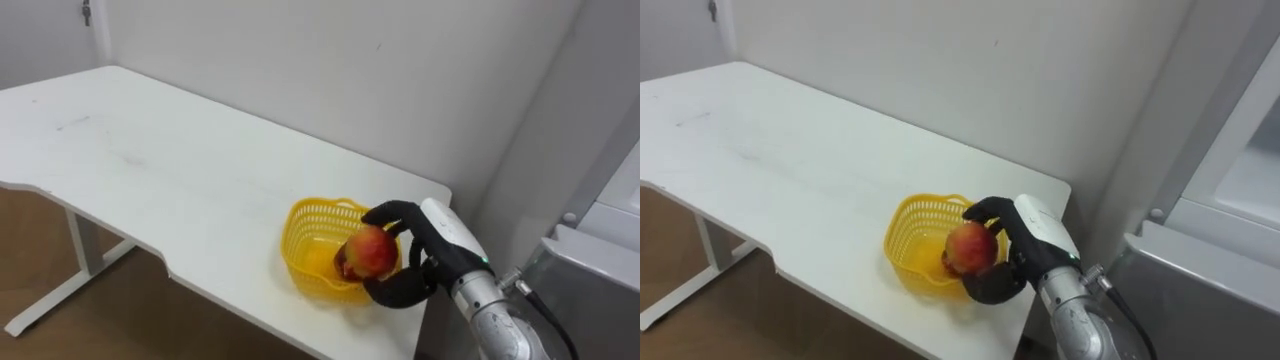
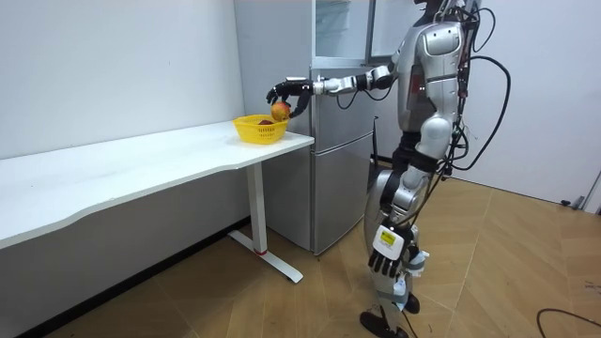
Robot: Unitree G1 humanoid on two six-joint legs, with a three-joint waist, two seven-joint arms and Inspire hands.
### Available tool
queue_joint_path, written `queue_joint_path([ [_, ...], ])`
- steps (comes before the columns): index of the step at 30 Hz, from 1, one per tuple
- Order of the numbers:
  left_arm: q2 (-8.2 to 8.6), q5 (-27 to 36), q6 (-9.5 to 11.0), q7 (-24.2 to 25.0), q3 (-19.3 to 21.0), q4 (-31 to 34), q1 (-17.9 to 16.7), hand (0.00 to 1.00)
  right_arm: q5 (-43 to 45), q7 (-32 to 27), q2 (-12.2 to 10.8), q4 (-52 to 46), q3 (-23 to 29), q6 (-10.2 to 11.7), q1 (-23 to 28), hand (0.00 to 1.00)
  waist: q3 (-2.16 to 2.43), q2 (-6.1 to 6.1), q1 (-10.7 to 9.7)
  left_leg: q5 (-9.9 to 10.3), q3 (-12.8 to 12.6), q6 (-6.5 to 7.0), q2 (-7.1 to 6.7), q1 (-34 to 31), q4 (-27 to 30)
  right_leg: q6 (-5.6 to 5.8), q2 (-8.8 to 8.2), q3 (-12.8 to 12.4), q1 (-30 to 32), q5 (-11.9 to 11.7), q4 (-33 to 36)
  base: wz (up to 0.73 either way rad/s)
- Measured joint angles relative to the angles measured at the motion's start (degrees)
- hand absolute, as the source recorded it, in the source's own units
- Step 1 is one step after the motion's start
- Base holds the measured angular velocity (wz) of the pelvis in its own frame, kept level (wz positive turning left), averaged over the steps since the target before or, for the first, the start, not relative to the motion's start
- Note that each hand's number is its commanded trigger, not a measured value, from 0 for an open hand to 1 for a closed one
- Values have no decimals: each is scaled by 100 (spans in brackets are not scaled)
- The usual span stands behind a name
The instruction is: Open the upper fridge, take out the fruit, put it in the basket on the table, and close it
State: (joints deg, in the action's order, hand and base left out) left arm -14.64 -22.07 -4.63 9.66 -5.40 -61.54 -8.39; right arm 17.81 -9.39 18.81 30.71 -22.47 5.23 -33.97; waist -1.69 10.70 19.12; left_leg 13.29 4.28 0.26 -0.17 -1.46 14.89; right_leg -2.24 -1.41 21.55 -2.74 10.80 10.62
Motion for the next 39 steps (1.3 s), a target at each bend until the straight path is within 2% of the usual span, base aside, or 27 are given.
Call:
queue_joint_path([
  [15, 2, -2, -126, 0, -2, 5, 4, 0, -2, -12, 1, 1, -1, -47, -229, 0, 15, -28, -2, 1, -1, 0, -4, -29, 63, 0, -6, 53, -13, -1, 1, 1],
  [23, 3, 1, -126, -35, -21, 7, 1, 0, -14, -12, 1, 4, -1, -51, -229, 0, 43, -71, -8, 1, -11, -1, -3, 2, 74, 0, -8, 43, -23, -1, 10, 0],
  [34, 0, -4, -71, -72, -25, 52, -71, 0, -433, -199, 0, -63, 19, -20, -228, 0, 47, -69, -24, 0, -16, -1, -4, 34, 82, 0, -10, 30, -43, -1, 13, 0],
  [37, 18, -126, -8, -74, 45, 249, -227, 0, -204, -252, 1, -427, 216, -21, -224, 0, 47, -75, -81, 0, -27, 0, -4, 14, 77, 1, -7, 0, -23, -1, 13, -1],
  [39, 32, -137, -1, -53, 80, 333, -292, 0, -129, -263, 1, -1033, 406, 31, -211, 0, 34, -152, -178, 2, -72, 2, 2, 35, 76, 5, -8, -48, -19, -4, 18, -8],
])
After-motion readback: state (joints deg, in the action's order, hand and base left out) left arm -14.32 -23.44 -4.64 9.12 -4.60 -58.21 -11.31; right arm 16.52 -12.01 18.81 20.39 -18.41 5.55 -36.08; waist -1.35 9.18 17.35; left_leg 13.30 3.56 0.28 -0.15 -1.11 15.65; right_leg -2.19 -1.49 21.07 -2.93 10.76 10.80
